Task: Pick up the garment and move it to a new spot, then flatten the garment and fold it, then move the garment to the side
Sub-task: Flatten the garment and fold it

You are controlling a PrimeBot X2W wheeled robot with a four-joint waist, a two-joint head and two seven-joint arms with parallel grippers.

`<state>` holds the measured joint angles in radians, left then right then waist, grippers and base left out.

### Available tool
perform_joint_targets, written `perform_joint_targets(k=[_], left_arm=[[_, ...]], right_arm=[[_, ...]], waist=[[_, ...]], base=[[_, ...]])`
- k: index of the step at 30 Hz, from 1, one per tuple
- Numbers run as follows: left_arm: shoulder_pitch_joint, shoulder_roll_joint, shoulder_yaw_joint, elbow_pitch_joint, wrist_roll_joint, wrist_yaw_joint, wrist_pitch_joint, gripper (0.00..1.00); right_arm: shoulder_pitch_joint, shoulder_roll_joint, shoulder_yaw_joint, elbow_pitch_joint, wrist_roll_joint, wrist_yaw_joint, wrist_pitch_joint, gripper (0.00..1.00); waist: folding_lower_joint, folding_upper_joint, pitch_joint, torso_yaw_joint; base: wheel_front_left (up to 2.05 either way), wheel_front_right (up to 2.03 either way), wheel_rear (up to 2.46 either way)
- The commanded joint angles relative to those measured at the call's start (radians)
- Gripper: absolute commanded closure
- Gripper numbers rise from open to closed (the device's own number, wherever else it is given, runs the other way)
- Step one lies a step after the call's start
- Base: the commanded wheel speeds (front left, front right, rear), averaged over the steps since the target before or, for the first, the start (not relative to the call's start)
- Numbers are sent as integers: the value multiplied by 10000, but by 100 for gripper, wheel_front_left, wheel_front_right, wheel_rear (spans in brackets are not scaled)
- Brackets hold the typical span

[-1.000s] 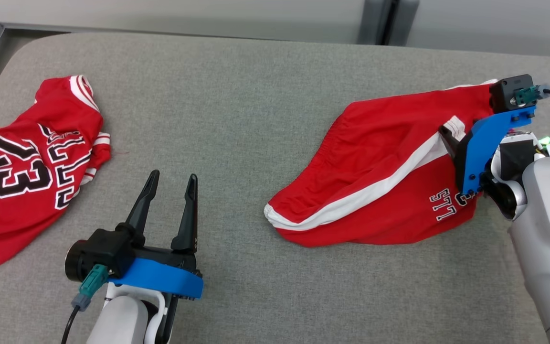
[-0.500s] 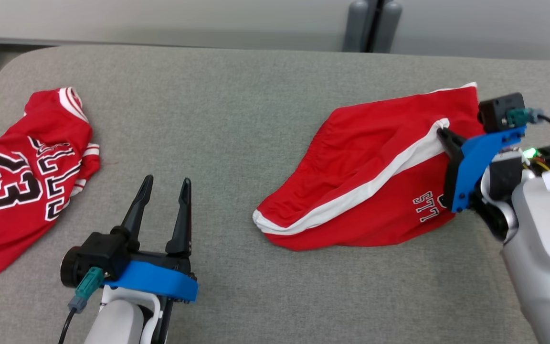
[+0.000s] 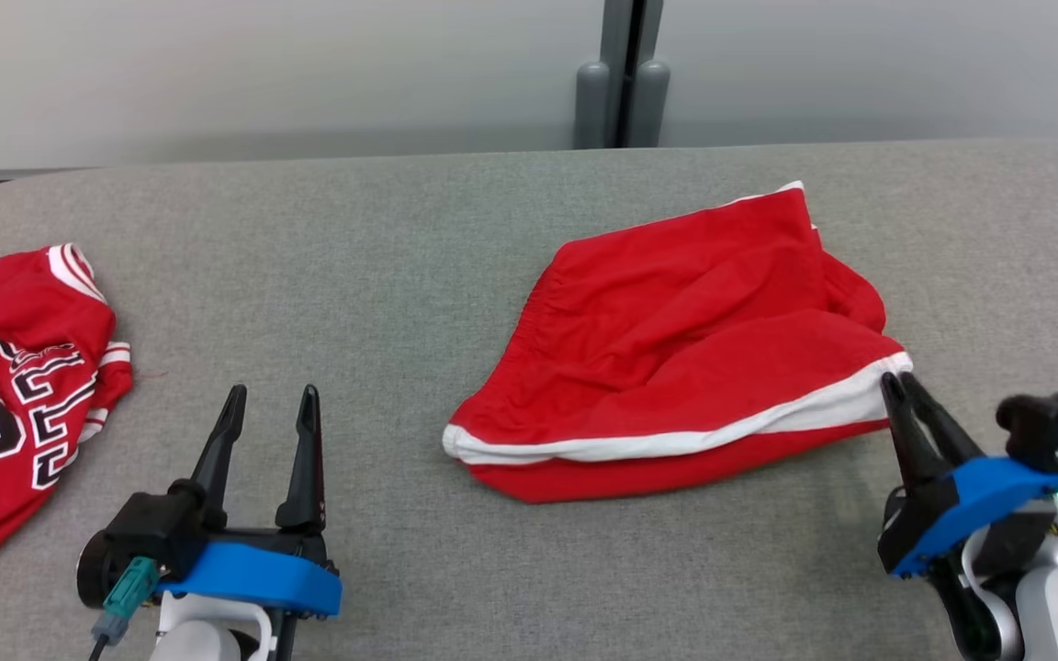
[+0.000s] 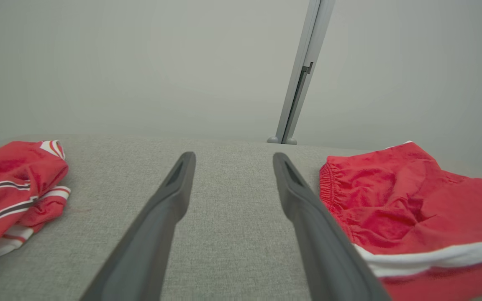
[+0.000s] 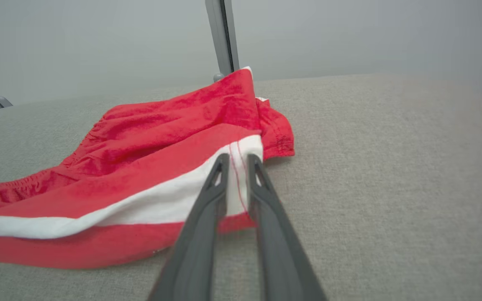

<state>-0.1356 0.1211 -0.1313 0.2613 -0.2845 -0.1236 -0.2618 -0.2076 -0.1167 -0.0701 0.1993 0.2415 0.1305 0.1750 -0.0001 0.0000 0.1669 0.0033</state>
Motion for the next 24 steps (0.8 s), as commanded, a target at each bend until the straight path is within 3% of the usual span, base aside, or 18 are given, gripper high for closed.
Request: perform_joint_targets(k=[1,9,16,24], left_arm=[[150,12,133,6,22,48,-47,0],[509,-158,385,248,81,56,-47,0],[842,-225,622,404,222,40,-47,0],[1105,-257,744,497,513,10,-47,0]], right_arm=[[449,201,-205,-472,-188,5,-345,0],[1583,637,-631,-1241,-461,5,-1654,0],[1912,667,-550,-1070,-674,5,-2488,0],[1821,665,-214,-522,-492,5,-2691,0]], waist=[[1,0,-113,-136],[1,0,-552,-305],[1,0,-1013,-471],[1,0,-1409,-562]], base=[[0,0,0],[0,0,0],[0,0,0],[0,0,0]])
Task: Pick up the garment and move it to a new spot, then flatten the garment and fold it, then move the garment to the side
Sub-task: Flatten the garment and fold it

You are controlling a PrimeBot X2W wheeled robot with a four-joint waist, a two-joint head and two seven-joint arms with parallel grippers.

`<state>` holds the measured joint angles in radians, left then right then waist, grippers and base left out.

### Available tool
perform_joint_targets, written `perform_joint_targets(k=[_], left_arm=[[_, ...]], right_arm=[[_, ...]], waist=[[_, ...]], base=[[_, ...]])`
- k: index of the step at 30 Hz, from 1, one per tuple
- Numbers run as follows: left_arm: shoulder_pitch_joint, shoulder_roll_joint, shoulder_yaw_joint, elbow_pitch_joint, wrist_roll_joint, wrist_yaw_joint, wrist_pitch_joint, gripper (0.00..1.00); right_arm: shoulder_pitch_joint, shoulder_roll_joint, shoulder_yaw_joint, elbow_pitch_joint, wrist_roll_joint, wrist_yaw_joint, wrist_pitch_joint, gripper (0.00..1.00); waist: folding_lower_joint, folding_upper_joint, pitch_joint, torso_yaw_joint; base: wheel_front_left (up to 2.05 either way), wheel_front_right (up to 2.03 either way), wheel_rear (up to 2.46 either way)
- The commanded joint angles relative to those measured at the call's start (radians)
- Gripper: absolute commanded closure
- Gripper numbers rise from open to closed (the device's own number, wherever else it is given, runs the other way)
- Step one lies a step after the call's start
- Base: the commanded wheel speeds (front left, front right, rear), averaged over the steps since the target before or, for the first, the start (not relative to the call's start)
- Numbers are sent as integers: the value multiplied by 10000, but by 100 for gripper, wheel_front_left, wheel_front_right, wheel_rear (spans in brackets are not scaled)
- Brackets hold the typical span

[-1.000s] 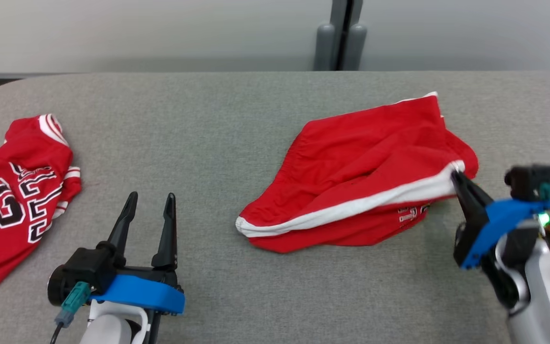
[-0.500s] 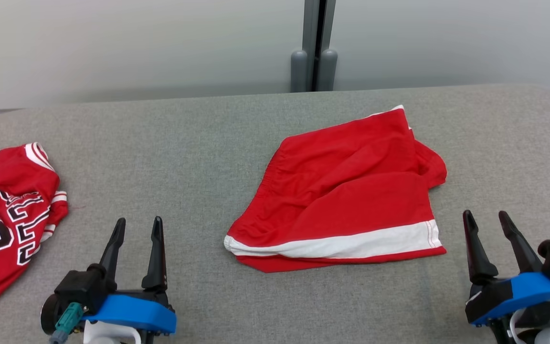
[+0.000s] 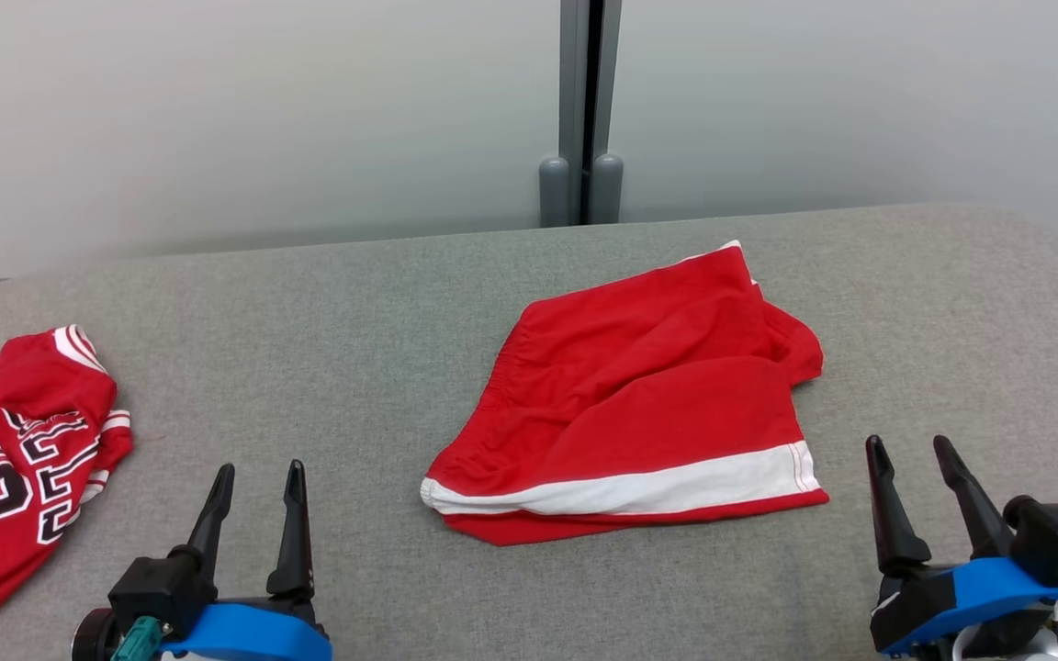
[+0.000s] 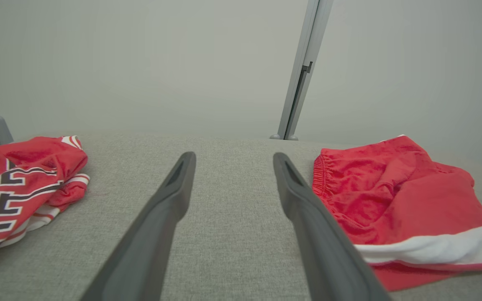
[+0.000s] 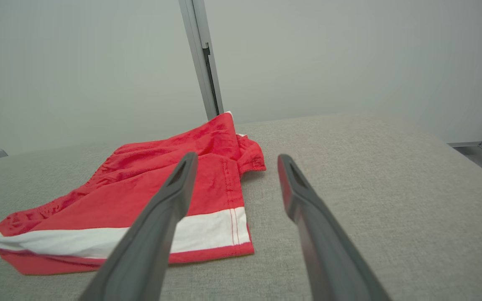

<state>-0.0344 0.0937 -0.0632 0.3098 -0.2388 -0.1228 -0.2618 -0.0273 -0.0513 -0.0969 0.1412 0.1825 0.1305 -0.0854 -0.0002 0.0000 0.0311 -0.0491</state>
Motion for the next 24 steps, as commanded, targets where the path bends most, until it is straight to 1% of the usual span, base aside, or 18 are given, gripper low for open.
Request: perform_joint_targets(k=[1,8,19,24], left_arm=[[110,26,69,21,118,2,-47,0],[178,47,92,61,252,-11,-47,0],[42,70,8,184,314,-43,-47,0],[-186,19,-289,348,244,-69,-47,0]], right_arm=[[-20,11,101,124,123,5,-93,0],[-186,11,241,345,279,5,-69,0],[-222,12,142,590,428,5,40,0],[-368,11,314,569,483,5,25,0]], waist=[[2,0,-82,-57],[2,0,-102,-104],[2,0,39,14],[2,0,134,-9]], base=[[0,0,0],[0,0,0],[0,0,0],[0,0,0]])
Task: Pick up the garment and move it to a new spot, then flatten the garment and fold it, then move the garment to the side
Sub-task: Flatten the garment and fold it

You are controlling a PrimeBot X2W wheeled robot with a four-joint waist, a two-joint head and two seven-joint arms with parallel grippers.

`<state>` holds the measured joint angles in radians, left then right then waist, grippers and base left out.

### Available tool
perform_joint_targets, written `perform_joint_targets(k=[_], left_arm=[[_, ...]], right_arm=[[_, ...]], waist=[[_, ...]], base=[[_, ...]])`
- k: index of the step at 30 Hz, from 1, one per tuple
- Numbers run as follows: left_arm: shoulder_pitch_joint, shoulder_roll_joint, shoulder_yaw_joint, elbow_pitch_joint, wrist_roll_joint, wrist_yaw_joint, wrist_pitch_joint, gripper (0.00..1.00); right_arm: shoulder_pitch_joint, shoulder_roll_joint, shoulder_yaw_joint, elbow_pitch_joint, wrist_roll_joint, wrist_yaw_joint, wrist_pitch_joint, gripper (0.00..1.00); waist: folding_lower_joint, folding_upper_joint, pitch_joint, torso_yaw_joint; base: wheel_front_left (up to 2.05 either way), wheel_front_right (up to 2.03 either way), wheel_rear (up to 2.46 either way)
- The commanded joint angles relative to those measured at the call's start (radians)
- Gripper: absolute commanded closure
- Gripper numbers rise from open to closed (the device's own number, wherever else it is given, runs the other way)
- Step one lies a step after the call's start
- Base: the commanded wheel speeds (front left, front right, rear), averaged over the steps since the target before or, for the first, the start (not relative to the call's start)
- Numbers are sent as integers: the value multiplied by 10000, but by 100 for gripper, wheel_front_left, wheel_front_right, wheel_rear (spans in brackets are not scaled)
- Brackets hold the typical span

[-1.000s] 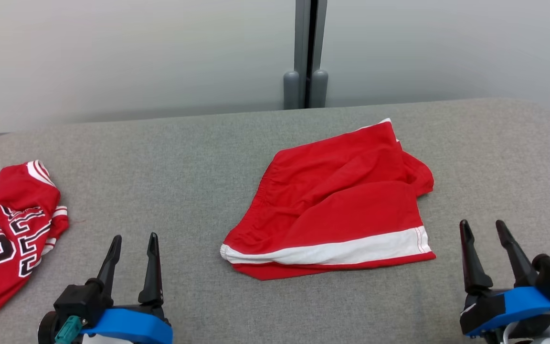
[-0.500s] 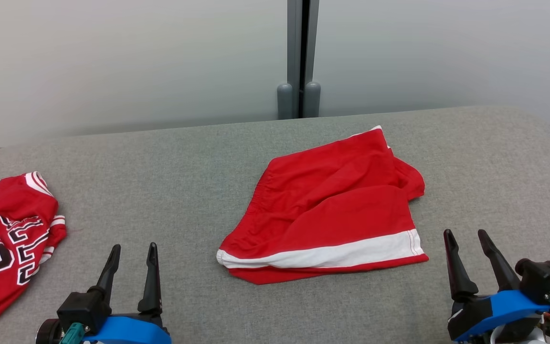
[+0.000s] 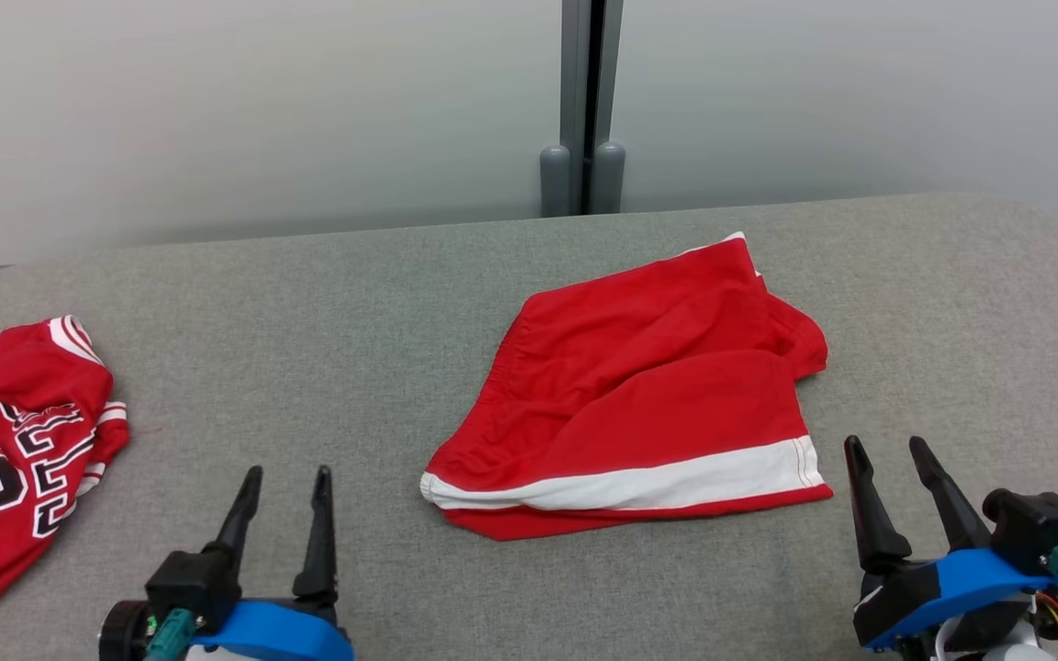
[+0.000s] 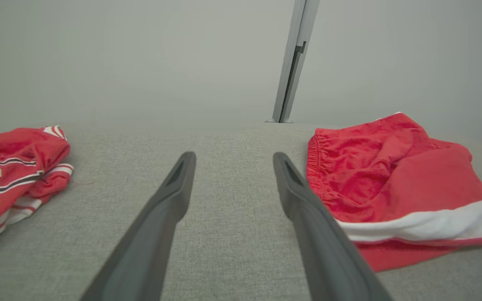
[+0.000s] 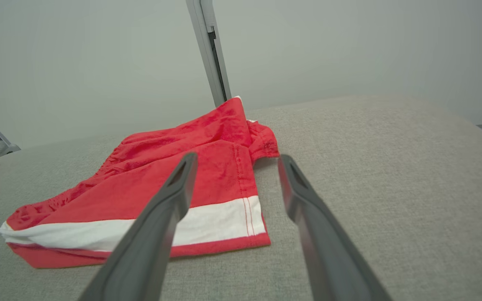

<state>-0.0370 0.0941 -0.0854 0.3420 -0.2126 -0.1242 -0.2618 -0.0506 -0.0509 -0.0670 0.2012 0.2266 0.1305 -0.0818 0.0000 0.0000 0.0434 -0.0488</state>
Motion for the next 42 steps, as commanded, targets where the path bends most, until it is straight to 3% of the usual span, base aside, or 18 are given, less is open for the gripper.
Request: perform_joint_targets(k=[1,7,10,22,23,24,25,36,42], left_arm=[[-199,15,-223,103,26,-63,-47,0],[-873,304,-2457,943,-33,-52,294,0],[-1275,460,-3110,1530,-385,-53,387,0],[-2406,425,-2808,3587,-878,172,565,0],[-2471,442,-2811,3667,-894,150,560,12],[-2542,446,-2821,3753,-947,131,554,91],[-2596,429,-2866,3851,-1007,103,632,100],[-2928,329,-3070,4113,-1250,9,309,100],[-3050,271,-3188,4190,-1276,1,190,100]], right_arm=[[-147,7,67,-48,46,5,-4,0],[-364,2,328,39,157,5,-97,0],[-547,3,497,143,224,5,-161,0],[-934,1,863,612,400,5,-441,0],[-954,1,867,658,410,5,-444,0],[-988,3,883,739,419,5,-377,0],[-1044,3,893,829,408,5,-276,0],[-2196,0,973,2092,181,5,2423,0],[-2885,-3,1311,2675,235,5,2821,0]], waist=[[0,0,51,-43],[0,0,373,-240],[0,0,524,-415],[0,0,980,-957],[0,0,1004,-971],[0,0,1027,-981],[0,0,1047,-988],[0,0,1387,-805],[0,0,1520,-698]], base=[[0,0,0],[0,0,0],[0,0,0],[0,0,0],[0,0,0],[0,0,0],[0,0,0],[0,0,0],[0,0,0]])
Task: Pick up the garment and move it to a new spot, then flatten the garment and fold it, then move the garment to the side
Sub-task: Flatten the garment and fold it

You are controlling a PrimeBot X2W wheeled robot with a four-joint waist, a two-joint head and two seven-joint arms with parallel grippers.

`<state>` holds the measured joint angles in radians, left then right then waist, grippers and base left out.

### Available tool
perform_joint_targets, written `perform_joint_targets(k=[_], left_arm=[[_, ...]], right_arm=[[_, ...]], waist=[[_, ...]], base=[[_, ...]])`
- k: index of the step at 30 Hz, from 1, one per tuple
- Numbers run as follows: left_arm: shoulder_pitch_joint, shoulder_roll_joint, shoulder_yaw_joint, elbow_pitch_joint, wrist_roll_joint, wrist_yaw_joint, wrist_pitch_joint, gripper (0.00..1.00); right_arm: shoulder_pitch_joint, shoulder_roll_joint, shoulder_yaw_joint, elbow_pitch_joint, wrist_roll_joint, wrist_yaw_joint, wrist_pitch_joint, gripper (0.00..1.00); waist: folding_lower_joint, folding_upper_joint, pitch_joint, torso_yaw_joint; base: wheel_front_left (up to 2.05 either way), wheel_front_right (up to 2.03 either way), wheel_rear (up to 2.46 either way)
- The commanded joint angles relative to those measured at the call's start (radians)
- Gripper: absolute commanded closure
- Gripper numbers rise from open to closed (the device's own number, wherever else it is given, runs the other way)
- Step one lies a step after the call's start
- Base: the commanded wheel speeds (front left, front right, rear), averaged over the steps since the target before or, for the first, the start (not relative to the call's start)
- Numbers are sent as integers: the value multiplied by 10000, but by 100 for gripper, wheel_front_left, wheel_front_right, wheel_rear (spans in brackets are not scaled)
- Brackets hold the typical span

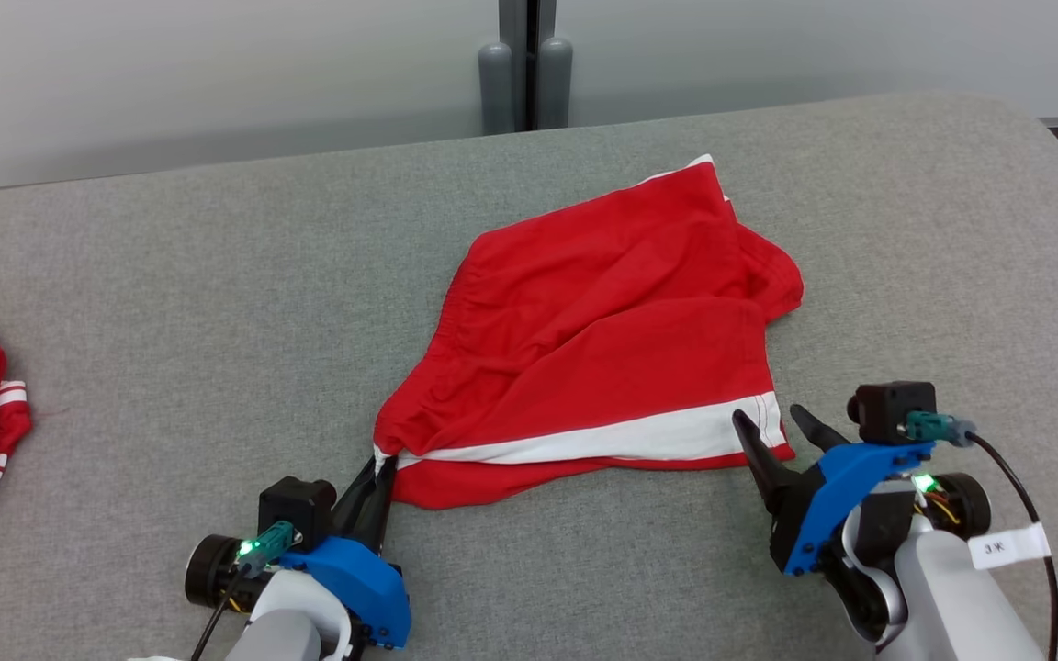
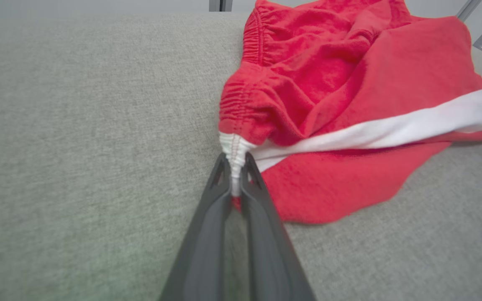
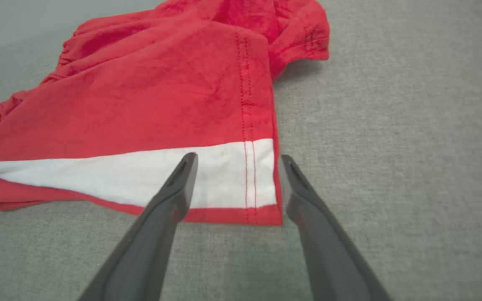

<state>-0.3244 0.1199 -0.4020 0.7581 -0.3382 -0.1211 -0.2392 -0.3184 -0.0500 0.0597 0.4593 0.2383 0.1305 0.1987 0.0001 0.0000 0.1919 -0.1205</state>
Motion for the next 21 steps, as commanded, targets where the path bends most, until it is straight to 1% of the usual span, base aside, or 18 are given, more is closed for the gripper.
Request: perform_joint_targets(k=[1,6,12,21], left_arm=[[-195,18,-40,24,-7,-31,-62,100],[-308,38,-139,89,-14,-44,-94,100],[-338,22,-231,165,-42,-41,-146,100],[-349,89,-293,252,-149,-40,-158,100]], right_arm=[[-301,-13,137,221,153,5,74,0],[-725,-11,239,913,160,5,296,0],[-1030,-10,465,1570,247,5,154,0],[-1298,-5,1001,1987,564,5,-135,0]], waist=[[-1,0,56,27],[-1,0,139,42],[-1,0,184,59],[-1,0,134,25]], base=[[0,0,0],[0,0,0],[0,0,0],[0,0,0]])
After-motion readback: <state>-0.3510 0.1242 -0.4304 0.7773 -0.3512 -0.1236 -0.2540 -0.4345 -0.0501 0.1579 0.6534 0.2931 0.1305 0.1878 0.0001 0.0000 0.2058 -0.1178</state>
